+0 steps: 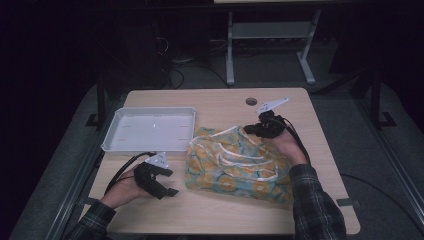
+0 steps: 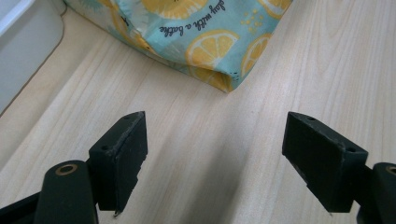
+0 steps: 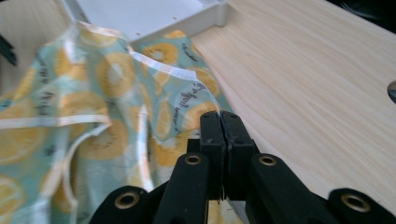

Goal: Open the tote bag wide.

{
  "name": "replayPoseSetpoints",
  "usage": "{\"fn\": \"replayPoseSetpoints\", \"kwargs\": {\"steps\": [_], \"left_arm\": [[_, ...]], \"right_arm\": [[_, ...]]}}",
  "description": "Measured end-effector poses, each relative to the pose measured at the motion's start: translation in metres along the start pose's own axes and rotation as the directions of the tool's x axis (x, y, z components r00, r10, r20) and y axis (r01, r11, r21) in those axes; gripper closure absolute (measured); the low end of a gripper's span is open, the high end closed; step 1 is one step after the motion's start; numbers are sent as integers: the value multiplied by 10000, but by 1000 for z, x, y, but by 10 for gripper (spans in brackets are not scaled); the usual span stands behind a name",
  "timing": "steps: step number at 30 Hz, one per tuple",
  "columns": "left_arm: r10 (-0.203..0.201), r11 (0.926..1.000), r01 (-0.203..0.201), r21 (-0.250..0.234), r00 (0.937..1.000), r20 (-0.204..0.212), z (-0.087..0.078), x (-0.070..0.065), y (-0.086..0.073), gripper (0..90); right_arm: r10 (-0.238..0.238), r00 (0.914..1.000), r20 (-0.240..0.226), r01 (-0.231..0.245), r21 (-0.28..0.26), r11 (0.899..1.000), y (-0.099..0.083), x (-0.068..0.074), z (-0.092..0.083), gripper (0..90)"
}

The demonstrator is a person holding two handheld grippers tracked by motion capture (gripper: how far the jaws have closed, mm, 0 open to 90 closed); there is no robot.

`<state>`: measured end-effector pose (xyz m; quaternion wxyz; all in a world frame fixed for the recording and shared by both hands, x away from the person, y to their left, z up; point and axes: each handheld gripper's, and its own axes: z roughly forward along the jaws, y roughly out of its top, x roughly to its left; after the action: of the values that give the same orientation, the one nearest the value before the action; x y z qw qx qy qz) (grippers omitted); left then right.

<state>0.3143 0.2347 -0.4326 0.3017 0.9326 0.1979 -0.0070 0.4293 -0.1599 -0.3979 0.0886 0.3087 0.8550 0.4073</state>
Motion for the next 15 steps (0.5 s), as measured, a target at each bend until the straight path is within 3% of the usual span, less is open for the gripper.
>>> {"fn": "replayPoseSetpoints", "kwargs": {"steps": [8, 11, 15], "left_arm": [[18, 10000, -19, 25, 10000, 9, 1, 0, 0, 218], [63, 10000, -63, 37, 10000, 31, 1, 0, 0, 218], [14, 10000, -13, -28, 10000, 89, 1, -1, -2, 219]], "right_arm": [[623, 9977, 251, -633, 433, 9971, -8, -17, 23, 869], [655, 9970, 400, -692, 971, 9929, -5, -21, 31, 844], [691, 9972, 274, -707, 644, 9954, 1, -20, 30, 739]]}}
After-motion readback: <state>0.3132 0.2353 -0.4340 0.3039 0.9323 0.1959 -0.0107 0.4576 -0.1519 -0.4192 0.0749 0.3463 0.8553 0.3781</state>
